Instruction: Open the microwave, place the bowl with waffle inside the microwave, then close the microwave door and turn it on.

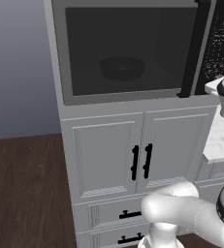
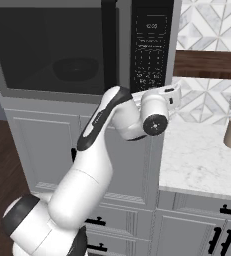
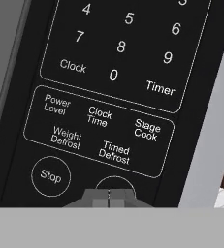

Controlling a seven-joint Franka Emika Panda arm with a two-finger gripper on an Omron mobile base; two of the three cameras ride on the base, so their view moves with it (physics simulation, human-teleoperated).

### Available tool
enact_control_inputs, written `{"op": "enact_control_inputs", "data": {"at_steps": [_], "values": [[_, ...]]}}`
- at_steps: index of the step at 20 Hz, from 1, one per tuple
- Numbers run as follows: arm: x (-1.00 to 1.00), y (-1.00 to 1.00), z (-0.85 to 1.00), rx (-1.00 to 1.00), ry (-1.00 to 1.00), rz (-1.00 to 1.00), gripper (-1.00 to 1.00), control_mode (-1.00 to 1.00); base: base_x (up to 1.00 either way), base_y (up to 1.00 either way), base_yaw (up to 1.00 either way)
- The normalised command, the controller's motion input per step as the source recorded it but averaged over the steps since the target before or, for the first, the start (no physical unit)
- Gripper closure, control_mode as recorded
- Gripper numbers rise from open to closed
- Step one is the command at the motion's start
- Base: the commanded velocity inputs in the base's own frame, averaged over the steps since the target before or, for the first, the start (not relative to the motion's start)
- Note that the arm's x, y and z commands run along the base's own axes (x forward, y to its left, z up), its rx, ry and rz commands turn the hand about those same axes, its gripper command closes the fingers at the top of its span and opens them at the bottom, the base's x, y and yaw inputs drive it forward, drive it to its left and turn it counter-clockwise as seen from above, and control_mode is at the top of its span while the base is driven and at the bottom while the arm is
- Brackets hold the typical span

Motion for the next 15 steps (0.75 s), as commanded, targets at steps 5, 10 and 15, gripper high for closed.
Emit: {"op": "enact_control_inputs", "data": {"at_steps": [5,10,15], "values": [[0.27,-0.14,0.0,0.0,0.0,-0.01,1.0,-1.0,0.0,0.0,0.0],[0.34,-0.08,-0.05,0.0,0.0,-0.01,1.0,-1.0,0.0,0.0,0.0],[0.34,-0.02,0.0,0.0,0.0,-0.01,1.0,-1.0,0.0,0.0,0.0]]}}
